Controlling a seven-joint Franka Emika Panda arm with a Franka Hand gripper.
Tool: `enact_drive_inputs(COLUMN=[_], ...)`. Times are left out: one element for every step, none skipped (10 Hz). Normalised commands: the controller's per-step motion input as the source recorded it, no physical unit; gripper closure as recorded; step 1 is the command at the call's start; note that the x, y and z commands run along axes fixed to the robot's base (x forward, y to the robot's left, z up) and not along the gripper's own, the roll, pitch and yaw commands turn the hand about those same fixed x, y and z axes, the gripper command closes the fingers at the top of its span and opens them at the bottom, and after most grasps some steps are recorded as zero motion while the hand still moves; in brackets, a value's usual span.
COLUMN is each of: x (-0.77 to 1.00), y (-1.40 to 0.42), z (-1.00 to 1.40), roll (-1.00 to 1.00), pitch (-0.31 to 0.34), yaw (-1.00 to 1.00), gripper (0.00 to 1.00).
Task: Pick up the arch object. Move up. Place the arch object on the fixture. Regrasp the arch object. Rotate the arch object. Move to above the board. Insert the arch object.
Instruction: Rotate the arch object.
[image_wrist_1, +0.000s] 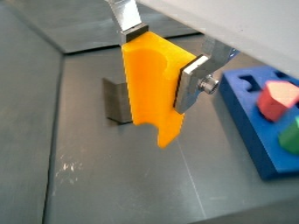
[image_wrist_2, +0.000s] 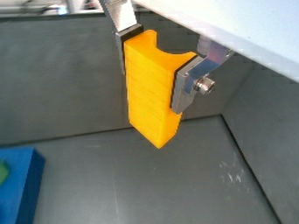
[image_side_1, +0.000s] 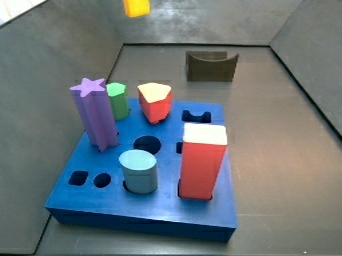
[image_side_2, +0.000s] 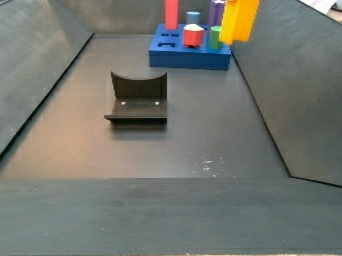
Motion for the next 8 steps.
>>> enact_drive_inputs(x=[0.0, 0.0, 0.01, 0.01, 0.01, 0.01, 0.01, 0.02], y=[0.01, 0.01, 0.01, 0.01, 0.01, 0.01, 0.01, 0.01], z=[0.0, 0.01, 0.01, 0.01, 0.01, 0.01, 0.01, 0.02], roll=[-0.07, -0.09, -0.1, -0.12, -0.13, -0.16, -0.16, -0.16], pitch=[0.065, 0.079, 0.09, 0.106, 0.12, 0.144, 0.143, 0.135], yaw=[-1.0, -1.0, -1.0, -1.0, -1.0, -0.8, -0.63, -0.37], gripper=[1.0, 1.0, 1.0, 1.0, 1.0, 1.0, 1.0, 1.0])
